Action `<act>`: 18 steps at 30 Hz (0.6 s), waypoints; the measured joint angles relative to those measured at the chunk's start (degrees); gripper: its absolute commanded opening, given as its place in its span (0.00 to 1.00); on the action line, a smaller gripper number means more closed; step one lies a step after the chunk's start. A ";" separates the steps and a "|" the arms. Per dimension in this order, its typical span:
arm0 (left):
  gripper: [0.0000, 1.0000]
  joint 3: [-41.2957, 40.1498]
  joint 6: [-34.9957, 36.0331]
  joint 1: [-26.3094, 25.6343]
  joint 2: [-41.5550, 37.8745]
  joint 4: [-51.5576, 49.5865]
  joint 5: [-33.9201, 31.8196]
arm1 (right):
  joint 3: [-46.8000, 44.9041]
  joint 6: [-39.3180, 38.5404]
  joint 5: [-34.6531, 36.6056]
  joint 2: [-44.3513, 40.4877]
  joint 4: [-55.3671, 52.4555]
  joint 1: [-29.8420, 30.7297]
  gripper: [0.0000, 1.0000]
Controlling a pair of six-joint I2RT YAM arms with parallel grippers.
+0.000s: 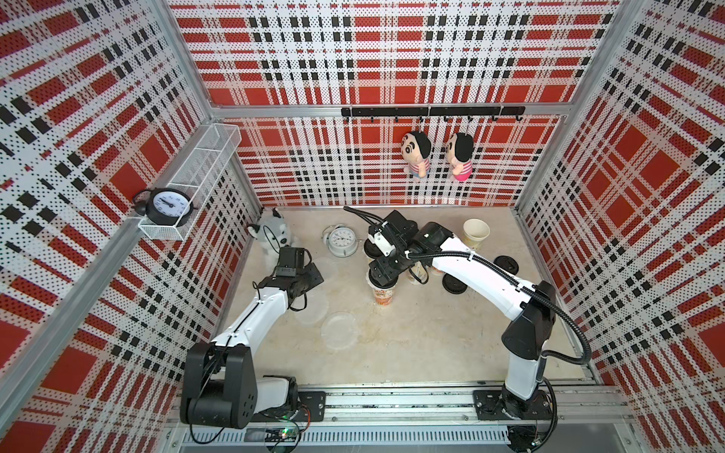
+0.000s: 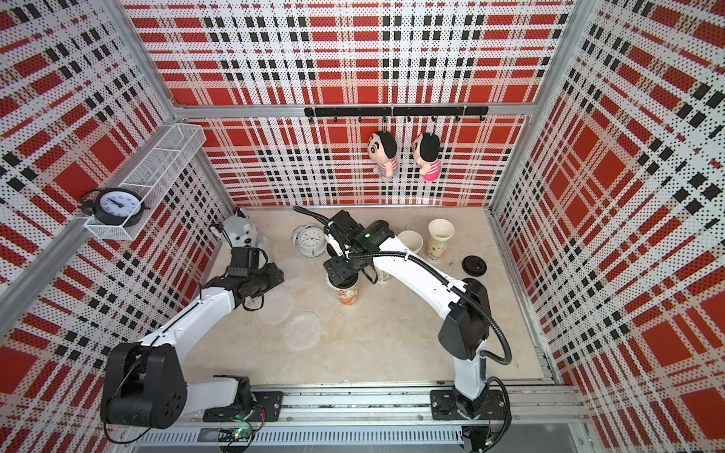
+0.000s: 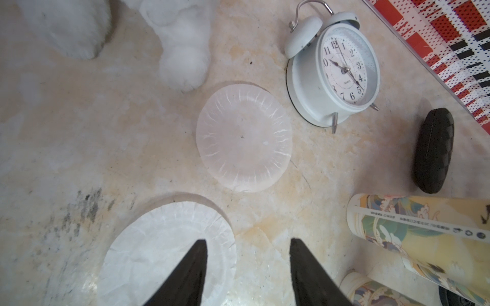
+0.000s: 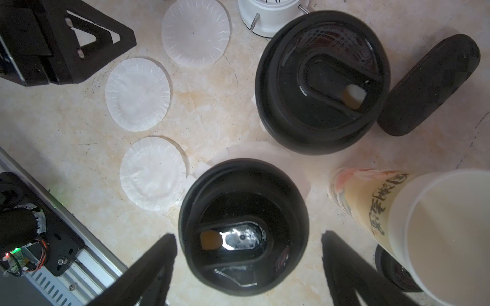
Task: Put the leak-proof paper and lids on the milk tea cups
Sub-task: Secure the cup lid on the cup.
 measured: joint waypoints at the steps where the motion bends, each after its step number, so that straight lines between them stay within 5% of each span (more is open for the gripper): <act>1: 0.54 0.00 0.00 0.00 0.00 0.00 0.00 | 0.00 0.00 0.04 0.04 -0.11 0.02 0.87; 18: 0.55 -0.59 0.17 -0.02 0.00 0.42 0.07 | 1.92 1.14 1.03 3.04 -1.73 0.74 0.76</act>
